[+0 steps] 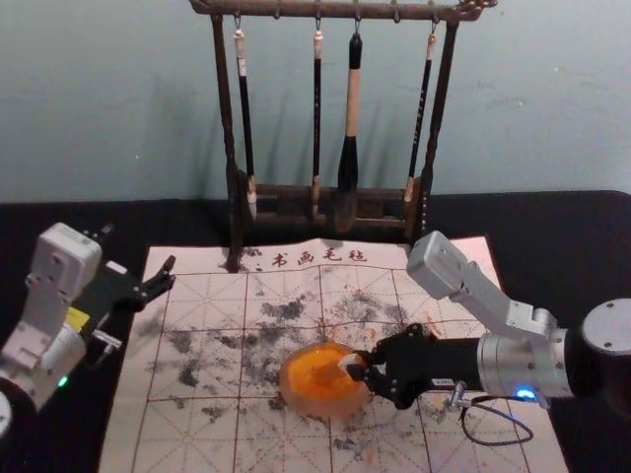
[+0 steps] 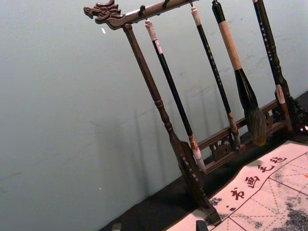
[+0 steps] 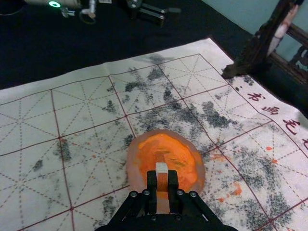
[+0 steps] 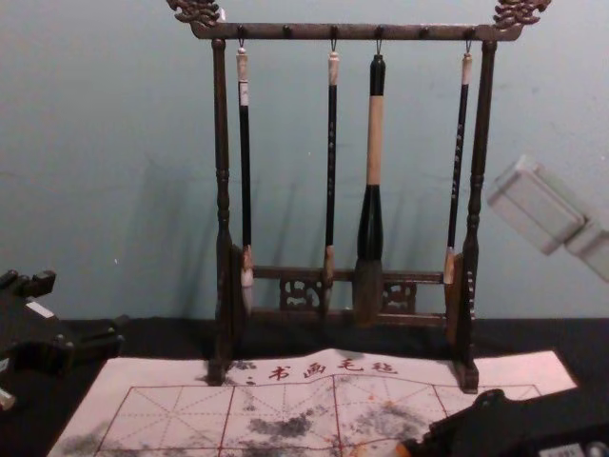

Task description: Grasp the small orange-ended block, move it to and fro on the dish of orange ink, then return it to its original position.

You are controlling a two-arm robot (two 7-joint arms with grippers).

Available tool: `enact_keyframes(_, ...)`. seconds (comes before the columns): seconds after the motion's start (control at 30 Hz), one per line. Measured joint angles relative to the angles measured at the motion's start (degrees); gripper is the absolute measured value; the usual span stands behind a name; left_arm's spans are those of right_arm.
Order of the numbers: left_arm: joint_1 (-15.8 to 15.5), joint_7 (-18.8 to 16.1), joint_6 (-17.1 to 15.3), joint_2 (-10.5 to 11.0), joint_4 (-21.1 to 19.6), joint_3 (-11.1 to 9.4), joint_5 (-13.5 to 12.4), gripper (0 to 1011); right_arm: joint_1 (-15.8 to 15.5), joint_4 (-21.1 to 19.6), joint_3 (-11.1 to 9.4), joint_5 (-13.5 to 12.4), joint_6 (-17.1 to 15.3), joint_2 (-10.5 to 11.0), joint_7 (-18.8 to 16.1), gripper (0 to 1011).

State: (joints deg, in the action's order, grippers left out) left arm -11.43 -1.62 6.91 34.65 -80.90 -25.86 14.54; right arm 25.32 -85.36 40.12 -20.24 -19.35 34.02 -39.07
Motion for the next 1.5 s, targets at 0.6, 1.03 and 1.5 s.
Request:
enact_keyframes(0.6, 0.0, 0.0, 0.0, 0.0, 0.0, 0.0, 0.0, 1001, -0.4, 0.3, -1.8, -0.1, -0.6, -0.1, 2.0, 109)
enact_keyframes(1.03, 0.0, 0.0, 0.0, 0.0, 0.0, 0.0, 0.0, 1001, -2.6, -2.4, -3.8, -2.4, 0.5, 2.0, 2.0, 109)
enact_keyframes(1.5, 0.0, 0.0, 0.0, 0.0, 0.0, 0.0, 0.0, 1001, -4.0, -4.4, -5.2, -3.9, 1.0, 3.4, 3.0, 109)
